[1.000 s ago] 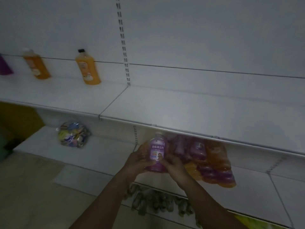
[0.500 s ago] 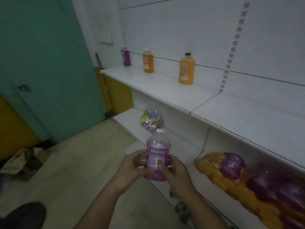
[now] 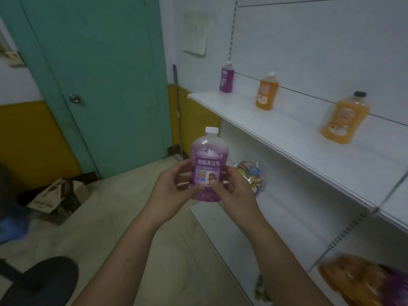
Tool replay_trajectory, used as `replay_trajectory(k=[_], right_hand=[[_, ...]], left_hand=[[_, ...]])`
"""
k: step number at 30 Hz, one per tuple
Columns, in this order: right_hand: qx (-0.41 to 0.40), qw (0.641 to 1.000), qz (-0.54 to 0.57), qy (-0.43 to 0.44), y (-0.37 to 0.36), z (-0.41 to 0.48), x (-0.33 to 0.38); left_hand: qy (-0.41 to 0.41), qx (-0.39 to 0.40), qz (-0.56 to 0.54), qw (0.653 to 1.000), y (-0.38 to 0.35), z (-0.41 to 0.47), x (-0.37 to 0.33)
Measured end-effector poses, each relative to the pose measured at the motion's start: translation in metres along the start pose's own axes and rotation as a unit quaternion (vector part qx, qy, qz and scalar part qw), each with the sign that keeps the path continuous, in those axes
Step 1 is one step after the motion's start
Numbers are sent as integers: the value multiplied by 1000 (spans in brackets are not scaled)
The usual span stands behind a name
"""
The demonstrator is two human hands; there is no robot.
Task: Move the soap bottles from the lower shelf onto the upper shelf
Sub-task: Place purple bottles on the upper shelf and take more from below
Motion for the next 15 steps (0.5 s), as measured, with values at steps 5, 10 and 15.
replay_trajectory(k=[5, 10, 15], right_hand=[[-2, 1000, 8, 18, -37, 64, 27], [-18, 999, -13, 34, -46, 138, 39], [-39, 998, -12, 39, -38, 220, 42]], left_hand=[[-34, 4, 64, 997, 44, 60, 18], [-72, 13, 98, 992, 60, 130, 49], [-93, 5, 109, 990, 53, 204, 95]])
Point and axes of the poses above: each hand's wrist, its own z-axis towards the middle knuckle, its own y-axis out of the back of the hand, x = y × z, the point moved 3 cm from there along z, towards the middle knuckle, and after that the axes turned 13 degrees about -y, right-handed, at the moved point
